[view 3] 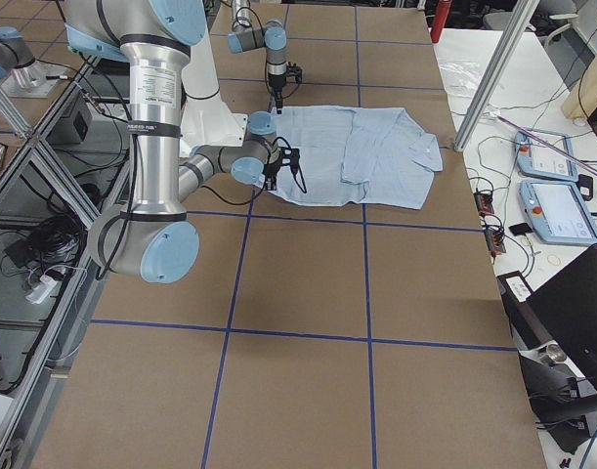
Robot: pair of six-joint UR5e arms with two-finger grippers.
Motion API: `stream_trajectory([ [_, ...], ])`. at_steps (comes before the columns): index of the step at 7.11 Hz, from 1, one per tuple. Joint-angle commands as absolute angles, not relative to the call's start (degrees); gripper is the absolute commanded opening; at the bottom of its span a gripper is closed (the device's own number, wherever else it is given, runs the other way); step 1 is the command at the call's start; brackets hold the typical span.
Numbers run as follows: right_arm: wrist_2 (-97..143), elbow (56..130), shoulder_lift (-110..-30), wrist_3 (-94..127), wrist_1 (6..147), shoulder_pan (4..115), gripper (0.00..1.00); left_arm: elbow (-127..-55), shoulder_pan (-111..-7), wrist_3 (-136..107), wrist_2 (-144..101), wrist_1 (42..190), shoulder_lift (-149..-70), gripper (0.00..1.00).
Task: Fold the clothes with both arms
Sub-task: 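Lower both grippers to the hem corners nearest the robot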
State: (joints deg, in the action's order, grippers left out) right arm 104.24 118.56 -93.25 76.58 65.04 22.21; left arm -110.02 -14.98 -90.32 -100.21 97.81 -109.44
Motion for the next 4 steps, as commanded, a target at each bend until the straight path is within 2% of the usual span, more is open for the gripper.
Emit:
stream_trajectory([
  [1, 104.5, 118.6, -93.3, 76.6, 65.0, 22.7, 0.0, -109.9, -15.0, -90.3, -100.2, 97.7, -108.9, 0.52],
  [2, 104.5, 118.6, -93.3, 76.6, 65.1, 22.8, 0.0, -109.9, -15.1, -90.3, -100.2, 97.7, -108.9, 0.47],
  [3, 104.5, 118.5, -93.3, 76.6, 65.1, 22.8, 0.0, -109.9, -15.1, -90.3, -100.2, 97.7, -109.0, 0.36],
  [4, 104.5, 118.5, -93.3, 76.6, 65.1, 22.9, 0.0, -110.0, -15.1, -90.3, -100.2, 97.7, -109.0, 0.15],
])
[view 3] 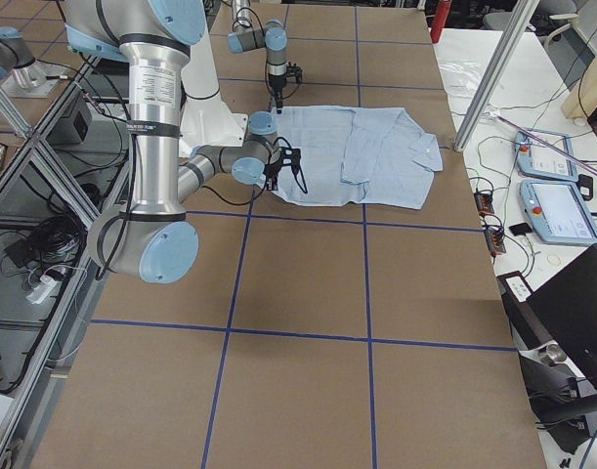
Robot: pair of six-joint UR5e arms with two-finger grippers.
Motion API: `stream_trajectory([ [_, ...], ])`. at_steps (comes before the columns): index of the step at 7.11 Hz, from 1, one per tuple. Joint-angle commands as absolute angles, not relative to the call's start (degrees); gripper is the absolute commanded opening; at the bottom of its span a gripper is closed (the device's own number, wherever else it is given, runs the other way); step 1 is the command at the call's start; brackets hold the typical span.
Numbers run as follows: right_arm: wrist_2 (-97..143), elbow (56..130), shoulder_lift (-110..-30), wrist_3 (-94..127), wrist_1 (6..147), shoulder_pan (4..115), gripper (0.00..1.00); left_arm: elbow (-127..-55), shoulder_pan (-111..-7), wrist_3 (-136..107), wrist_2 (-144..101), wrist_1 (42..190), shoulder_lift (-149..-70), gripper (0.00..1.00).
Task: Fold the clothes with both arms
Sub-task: 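Grasp the hem corners with both grippers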
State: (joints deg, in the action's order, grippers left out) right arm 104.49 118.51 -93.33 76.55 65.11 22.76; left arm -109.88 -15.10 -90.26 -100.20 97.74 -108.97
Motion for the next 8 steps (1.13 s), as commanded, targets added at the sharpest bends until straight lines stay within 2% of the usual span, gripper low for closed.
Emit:
stream_trajectory([
  [1, 104.5, 118.4, -93.3, 76.6, 65.1, 23.0, 0.0, -110.6, -15.0, -90.3, -100.2, 97.7, -109.0, 0.0],
  [8, 111.6, 118.5, -93.3, 75.7, 64.8, 31.5, 0.0, -112.5, -18.8, -87.1, -100.6, 97.6, -107.5, 0.0],
])
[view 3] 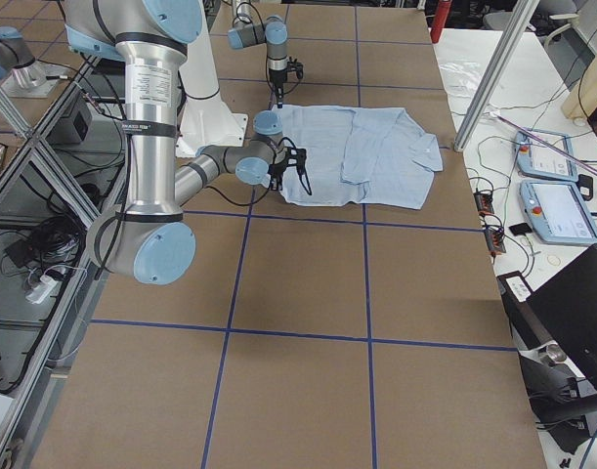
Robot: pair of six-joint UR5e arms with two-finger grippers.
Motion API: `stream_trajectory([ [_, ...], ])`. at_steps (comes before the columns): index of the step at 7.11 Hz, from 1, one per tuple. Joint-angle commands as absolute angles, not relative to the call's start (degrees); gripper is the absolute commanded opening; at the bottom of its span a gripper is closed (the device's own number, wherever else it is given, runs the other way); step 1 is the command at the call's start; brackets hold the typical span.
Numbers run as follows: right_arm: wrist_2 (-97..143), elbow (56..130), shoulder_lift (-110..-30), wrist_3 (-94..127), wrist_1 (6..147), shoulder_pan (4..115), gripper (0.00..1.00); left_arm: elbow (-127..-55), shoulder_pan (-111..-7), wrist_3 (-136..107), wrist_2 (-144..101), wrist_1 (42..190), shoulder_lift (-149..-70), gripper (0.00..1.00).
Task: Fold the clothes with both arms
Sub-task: 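Grasp the hem corners with both grippers, then lift the hem with both grippers and fold it toward the collar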
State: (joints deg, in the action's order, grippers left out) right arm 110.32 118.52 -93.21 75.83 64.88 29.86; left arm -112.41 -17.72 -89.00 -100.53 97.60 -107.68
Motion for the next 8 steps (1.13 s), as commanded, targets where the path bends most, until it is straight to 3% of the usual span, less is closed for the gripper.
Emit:
stream_trajectory([
  [1, 111.7, 118.4, -93.2, 75.7, 64.8, 31.6, 0.0, -112.8, -19.5, -86.2, -100.6, 97.6, -107.8, 0.0],
  [4, 112.2, 118.4, -92.0, 75.7, 64.7, 32.9, 0.0, -114.9, -20.8, -86.1, -100.9, 97.6, -108.2, 0.0],
  [8, 119.1, 114.9, -83.1, 75.6, 65.3, 44.3, 0.0, -115.4, -33.5, -80.7, -107.1, 97.7, -111.3, 0.0],
])
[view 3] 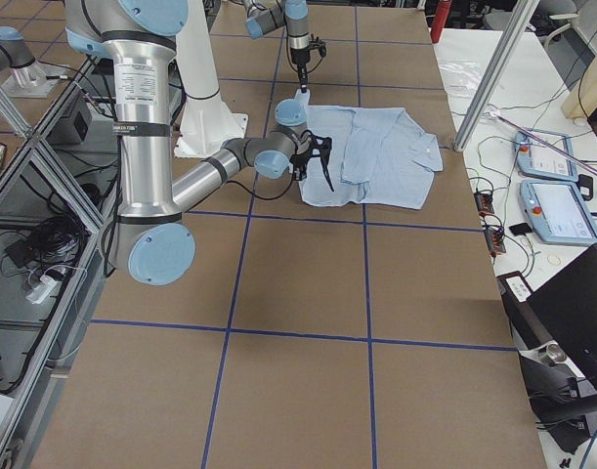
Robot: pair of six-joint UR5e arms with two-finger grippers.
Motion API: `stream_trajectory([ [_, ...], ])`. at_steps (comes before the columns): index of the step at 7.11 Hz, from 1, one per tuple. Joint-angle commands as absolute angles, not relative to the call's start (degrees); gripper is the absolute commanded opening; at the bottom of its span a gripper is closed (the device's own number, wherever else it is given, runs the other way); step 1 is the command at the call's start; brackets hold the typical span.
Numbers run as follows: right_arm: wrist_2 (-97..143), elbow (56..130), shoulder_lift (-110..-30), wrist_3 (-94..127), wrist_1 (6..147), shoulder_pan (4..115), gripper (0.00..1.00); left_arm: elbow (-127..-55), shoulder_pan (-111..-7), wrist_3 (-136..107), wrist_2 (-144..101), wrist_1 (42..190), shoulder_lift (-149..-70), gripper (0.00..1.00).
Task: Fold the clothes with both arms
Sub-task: 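Lift the hem with both grippers and fold it toward the collar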
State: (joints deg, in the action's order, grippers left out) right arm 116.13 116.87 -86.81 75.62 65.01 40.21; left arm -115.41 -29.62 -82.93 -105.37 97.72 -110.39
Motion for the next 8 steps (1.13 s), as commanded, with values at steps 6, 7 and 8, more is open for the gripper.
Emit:
stream_trajectory([
  [6, 125.4, 90.7, -63.7, 72.2, 65.1, 58.0, 0.0, -94.9, -45.5, -76.4, -108.0, 104.5, -124.3, 0.0],
  [7, 125.4, 86.8, -61.7, 71.6, 65.0, 58.4, 0.0, -88.0, -47.0, -76.4, -109.1, 106.9, -128.3, 0.0],
  [8, 125.4, 83.5, -60.0, 71.5, 65.0, 58.4, 0.0, -82.4, -48.2, -76.4, -109.2, 111.2, -130.2, 0.0],
])
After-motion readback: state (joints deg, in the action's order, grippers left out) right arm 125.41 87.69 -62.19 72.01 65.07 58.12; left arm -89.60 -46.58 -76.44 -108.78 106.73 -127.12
